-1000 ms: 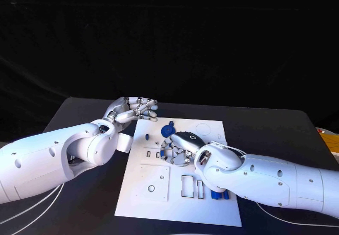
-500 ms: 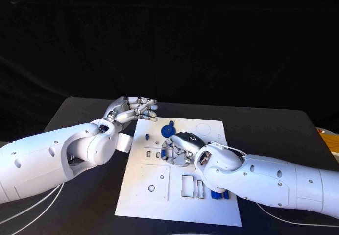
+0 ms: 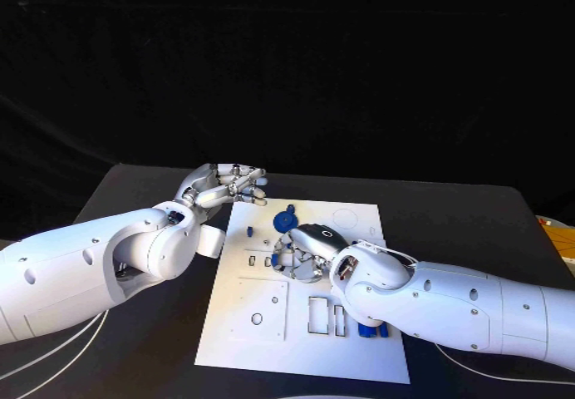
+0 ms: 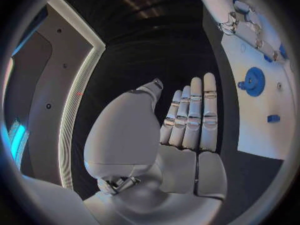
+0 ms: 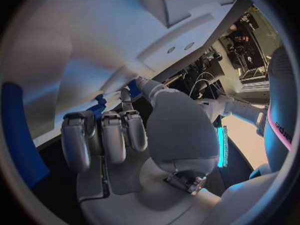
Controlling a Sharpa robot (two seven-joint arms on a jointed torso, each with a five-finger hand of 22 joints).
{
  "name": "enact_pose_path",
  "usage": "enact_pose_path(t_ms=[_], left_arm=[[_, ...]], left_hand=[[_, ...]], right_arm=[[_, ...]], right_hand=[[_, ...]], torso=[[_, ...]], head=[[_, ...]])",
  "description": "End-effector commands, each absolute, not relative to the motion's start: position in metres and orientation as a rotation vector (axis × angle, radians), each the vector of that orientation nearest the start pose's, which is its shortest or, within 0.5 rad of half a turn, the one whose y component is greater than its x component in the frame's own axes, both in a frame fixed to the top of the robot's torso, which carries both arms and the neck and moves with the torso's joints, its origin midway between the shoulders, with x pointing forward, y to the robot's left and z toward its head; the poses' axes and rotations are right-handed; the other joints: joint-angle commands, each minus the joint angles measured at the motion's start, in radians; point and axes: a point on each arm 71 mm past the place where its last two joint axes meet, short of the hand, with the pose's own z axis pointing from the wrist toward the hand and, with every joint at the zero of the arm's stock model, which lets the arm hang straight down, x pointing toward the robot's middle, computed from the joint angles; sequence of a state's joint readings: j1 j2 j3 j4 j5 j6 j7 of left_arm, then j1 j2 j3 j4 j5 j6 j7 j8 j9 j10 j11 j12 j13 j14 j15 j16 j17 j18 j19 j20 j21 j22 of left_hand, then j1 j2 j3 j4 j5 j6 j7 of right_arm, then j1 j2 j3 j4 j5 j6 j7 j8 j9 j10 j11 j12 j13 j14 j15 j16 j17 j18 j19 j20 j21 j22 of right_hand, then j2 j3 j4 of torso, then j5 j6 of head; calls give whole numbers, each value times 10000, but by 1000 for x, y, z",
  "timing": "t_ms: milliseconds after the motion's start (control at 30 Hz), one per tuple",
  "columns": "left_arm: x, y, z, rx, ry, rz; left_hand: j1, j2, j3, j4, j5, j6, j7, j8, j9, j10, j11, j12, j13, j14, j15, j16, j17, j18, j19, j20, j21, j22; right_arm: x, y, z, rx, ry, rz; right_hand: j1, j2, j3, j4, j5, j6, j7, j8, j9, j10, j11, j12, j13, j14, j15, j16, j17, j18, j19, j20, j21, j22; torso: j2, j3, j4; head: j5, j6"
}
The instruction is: Assemble the parts on the task board
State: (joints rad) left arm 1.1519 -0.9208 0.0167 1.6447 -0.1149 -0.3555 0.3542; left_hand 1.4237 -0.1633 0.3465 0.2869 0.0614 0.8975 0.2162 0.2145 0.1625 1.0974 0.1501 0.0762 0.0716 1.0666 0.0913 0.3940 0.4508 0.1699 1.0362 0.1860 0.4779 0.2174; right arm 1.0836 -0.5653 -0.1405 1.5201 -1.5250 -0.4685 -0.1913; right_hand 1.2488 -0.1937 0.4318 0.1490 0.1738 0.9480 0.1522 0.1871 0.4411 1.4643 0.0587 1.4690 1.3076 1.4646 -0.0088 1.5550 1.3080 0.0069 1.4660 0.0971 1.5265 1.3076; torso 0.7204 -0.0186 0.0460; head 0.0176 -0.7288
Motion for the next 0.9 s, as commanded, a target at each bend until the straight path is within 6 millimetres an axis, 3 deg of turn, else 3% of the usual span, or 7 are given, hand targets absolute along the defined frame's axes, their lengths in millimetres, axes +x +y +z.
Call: enact_pose_path(t_ms=[33, 533, 800, 900], left_arm=[[466, 210, -170, -10370, 14498, -15461], [466, 211, -170, -10378, 14510, -15451], [466, 211, -170, -10389, 14531, -15441], [466, 211, -170, -10394, 14538, -15437]], left_hand=[[-15, 49, -28, -10, -67, -46, 0, -39, 16, 7, 45, -67, 16, -70, 30, -22, 15, 97, -88, -15, 58, 12], [-14, 51, -29, -11, -67, -45, -1, -39, 18, 8, 45, -66, 16, -69, 30, -20, 24, 98, -93, -14, 67, 16], [-14, 51, -29, -11, -67, -45, -1, -39, 18, 8, 45, -66, 16, -69, 30, -20, 24, 98, -93, -14, 67, 16], [-14, 51, -29, -11, -67, -45, -1, -39, 18, 8, 45, -66, 16, -69, 30, -20, 24, 98, -93, -14, 67, 16]], right_arm=[[426, -64, -255, -2421, 16810, 8488], [426, -65, -255, -2363, 16809, 8402], [426, -65, -254, -2297, 16728, 8392], [426, -66, -253, -2259, 16665, 8411]], right_hand=[[-15, 110, -33, -1, -70, 115, -83, 54, 32, 287, 41, 14, 1670, 897, 30, -40, 1846, 71, 704, 47, -37, 2306], [86, 251, 27, -20, -51, 341, -179, 182, 84, 316, -46, 43, 1696, 898, -43, -39, 1851, 65, 723, 2, -14, 2326], [-133, -9, -219, 100, -51, -5, -64, 0, 15, 208, 42, -88, 1581, 891, 14, -49, 1819, 83, 676, 14, -87, 2283], [-286, -112, -444, 232, -253, -125, -34, -57, 1, 170, 78, -127, 1546, 892, 50, -48, 1824, 87, 666, 48, -106, 2275]], torso=[[-1, -3, 2], [-1, -7, 2], [-3, 0, -1], [-1, 0, -1]], head=[[6, 0], [5, -7], [4, 1], [-3, 4]])
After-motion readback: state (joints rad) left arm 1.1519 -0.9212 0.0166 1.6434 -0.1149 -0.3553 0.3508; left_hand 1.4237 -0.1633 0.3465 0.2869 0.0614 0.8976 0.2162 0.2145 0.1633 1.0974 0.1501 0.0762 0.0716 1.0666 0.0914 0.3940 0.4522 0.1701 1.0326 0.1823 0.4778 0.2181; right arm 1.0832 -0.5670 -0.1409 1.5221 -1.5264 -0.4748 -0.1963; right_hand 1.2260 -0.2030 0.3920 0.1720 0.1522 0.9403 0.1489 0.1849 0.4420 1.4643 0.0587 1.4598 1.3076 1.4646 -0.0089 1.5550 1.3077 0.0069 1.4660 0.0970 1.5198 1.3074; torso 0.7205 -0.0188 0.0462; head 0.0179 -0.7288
